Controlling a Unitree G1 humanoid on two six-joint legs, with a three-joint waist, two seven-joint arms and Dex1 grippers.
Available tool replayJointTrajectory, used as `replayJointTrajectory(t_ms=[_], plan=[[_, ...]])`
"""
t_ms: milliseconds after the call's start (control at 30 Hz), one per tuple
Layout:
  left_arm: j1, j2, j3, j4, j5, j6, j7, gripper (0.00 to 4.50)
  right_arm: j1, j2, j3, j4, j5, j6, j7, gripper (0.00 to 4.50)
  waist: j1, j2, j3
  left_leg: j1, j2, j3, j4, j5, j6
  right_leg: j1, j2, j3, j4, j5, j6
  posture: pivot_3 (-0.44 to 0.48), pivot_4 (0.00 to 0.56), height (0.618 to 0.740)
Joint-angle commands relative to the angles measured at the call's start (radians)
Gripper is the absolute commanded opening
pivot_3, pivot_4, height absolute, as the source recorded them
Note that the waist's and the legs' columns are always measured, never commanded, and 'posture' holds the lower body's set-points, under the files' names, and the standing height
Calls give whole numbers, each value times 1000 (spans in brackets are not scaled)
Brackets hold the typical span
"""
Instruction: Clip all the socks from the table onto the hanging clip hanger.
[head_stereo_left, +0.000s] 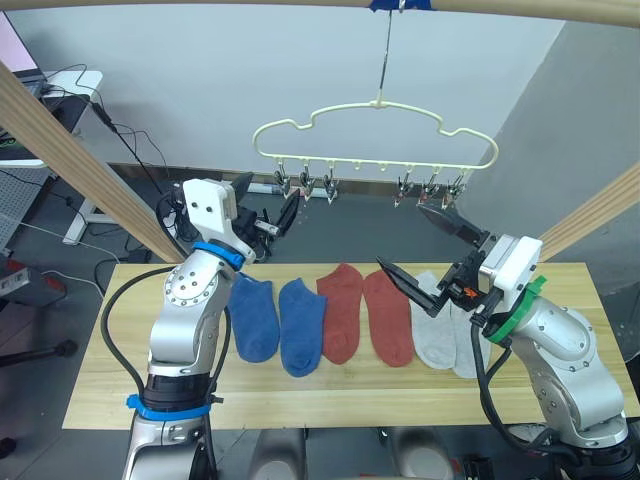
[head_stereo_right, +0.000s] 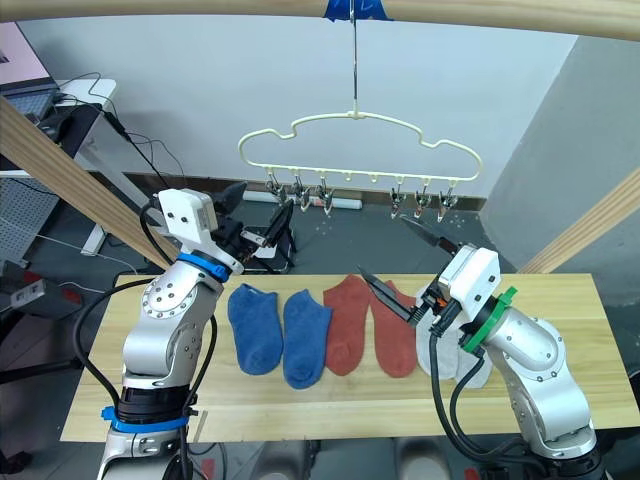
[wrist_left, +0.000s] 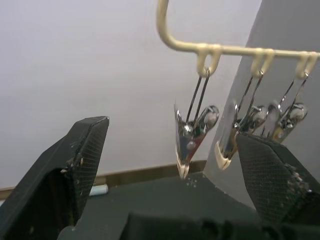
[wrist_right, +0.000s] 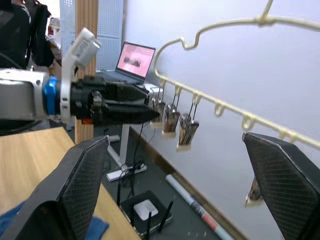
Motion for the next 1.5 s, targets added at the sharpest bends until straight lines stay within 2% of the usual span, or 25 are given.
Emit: replayJointTrajectory(t_ms=[33,600,967,1500], plan=[[-33,-9,6,6,7,-39,7,4492,-36,13,-1,-59,44,42,-24,4500,-1,0,0,0,0,0,0,0,0,0,0,0,0,0,0,-133,347,740],[-50,-2,24,56,49,-94,39,4492,-55,11,9,-52,69,66,-4,4500,-17,0,0,-1,0,0,0,0,0,-1,0,0,1,0,0,-134,345,740],[63,26,19,-82,18,-35,6,4492,-52,9,8,-46,67,70,6,4500,-22,0,0,-1,0,0,0,0,0,-2,0,0,1,0,0,-134,345,740],[68,19,24,-119,-7,12,22,4492,-11,-22,-12,-22,66,65,24,4500,-22,0,0,-1,0,0,0,0,0,-2,0,0,1,0,0,-139,341,740]])
